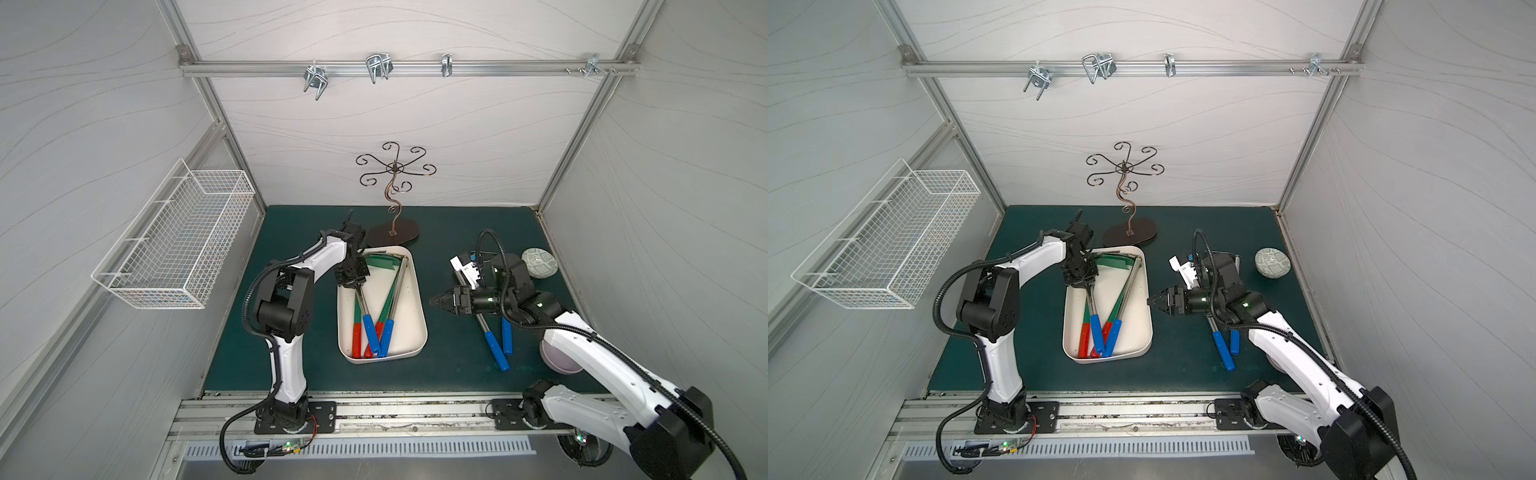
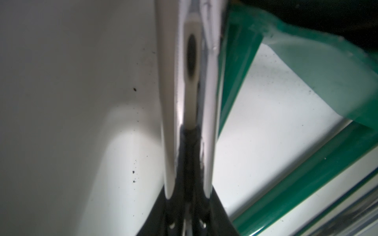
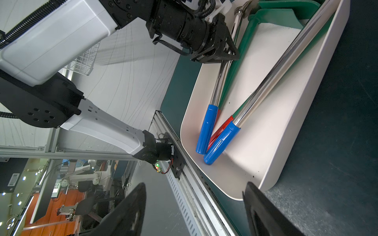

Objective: Put the small hoe into the storage box
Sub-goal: Place the hoe in the storage box.

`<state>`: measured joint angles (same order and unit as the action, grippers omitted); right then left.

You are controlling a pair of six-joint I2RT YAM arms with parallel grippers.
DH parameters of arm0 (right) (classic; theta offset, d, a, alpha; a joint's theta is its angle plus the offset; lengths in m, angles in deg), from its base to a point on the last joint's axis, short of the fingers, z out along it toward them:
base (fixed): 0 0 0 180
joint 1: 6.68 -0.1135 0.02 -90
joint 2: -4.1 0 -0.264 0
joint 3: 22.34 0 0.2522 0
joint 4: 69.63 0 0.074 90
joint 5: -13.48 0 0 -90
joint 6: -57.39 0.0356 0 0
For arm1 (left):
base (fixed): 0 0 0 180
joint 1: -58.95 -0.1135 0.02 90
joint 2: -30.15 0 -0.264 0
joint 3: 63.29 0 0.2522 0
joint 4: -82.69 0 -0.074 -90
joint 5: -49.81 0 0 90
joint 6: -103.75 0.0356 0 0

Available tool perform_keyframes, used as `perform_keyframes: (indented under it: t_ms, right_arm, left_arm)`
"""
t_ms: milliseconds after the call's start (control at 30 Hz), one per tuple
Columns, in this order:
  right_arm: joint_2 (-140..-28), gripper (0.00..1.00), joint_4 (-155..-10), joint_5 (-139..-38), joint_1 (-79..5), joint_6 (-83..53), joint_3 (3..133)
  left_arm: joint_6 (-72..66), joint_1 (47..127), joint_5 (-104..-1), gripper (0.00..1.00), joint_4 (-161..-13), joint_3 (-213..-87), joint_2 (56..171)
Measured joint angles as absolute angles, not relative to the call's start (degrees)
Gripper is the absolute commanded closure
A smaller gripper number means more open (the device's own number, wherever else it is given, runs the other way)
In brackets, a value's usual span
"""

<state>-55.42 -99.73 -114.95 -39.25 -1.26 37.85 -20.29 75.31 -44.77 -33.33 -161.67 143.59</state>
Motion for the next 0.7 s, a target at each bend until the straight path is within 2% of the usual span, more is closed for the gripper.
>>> perform_keyframes:
  t_ms: [233, 467, 700]
  right_arm:
    - [-55.7, 0.24, -99.7, -115.0, -39.3, -1.0, 37.9]
    - [-55.8, 0.24, -99.7, -115.0, -39.3, -1.0, 37.9]
    - [-55.8, 0.23, -99.9, -114.8, -39.3, -1.1, 38.0]
  left_arm:
    - [-19.4, 75.3, -41.2, 0.58, -31.2, -163.6, 144.0]
    - [-19.0, 75.1, -41.2, 0.53, -31.2, -163.5, 143.6]
    - [-17.7, 74.6, -43.9, 0.49, -33.4, -162.4, 135.2]
